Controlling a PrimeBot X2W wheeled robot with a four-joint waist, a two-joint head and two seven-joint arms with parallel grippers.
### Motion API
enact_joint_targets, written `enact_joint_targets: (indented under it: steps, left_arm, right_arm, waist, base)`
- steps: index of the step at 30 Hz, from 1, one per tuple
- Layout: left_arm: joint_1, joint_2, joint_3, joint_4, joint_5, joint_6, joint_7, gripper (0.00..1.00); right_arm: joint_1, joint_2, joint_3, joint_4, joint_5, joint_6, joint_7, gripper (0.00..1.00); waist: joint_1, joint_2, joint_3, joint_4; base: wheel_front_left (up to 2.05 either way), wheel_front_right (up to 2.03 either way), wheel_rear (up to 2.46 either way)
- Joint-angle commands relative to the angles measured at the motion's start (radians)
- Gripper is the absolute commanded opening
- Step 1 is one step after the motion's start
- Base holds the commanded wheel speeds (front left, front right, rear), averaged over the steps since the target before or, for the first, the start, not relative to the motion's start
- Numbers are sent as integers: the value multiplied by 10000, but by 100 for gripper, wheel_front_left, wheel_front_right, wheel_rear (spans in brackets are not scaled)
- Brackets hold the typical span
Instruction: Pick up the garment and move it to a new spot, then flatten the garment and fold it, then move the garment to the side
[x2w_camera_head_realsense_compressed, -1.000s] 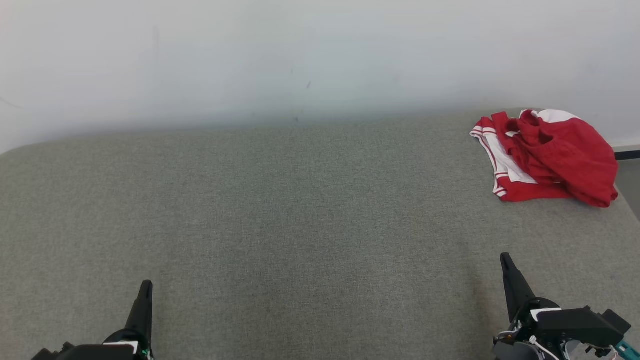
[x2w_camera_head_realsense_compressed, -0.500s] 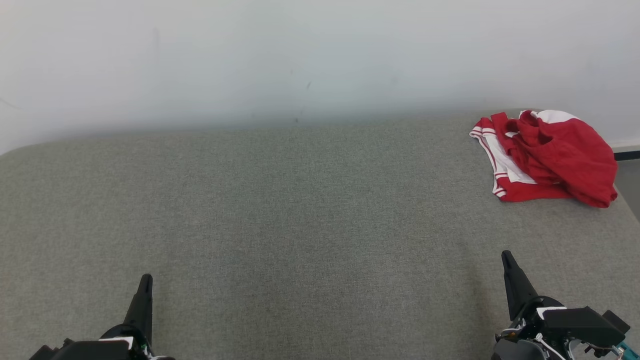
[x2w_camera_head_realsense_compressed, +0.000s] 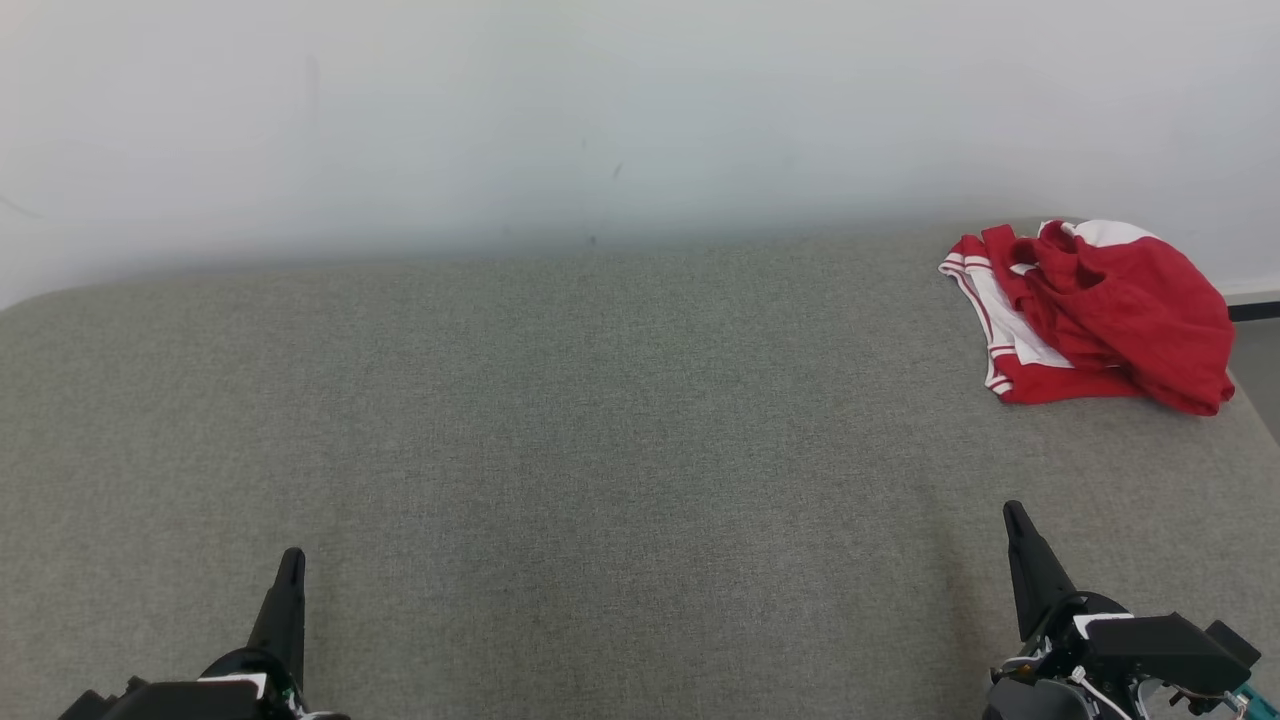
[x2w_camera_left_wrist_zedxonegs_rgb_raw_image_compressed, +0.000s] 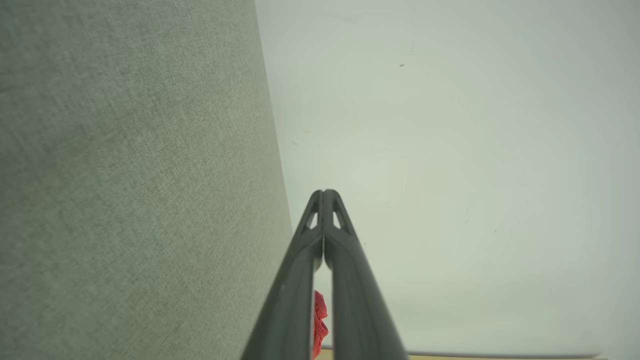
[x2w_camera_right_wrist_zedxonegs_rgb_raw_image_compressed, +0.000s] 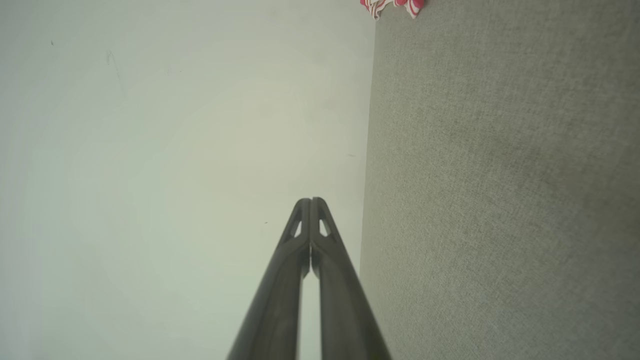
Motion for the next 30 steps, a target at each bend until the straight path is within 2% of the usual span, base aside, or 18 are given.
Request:
enact_joint_targets:
  steps: [1,30]
  left_arm:
    - [-101,37,36,18,-53,-12,5,0]
    - [-100,37,34,16,-53,-12,3,0]
  right_arm:
    - [-81,16,-14,-10,2,-21,22,0]
    - [-81,22,-21,-10,-8,-21,30,0]
  waist:
    - [0,0,0,0]
    - [0,0,0,0]
  base:
    - [0,0,0]
    - [0,0,0]
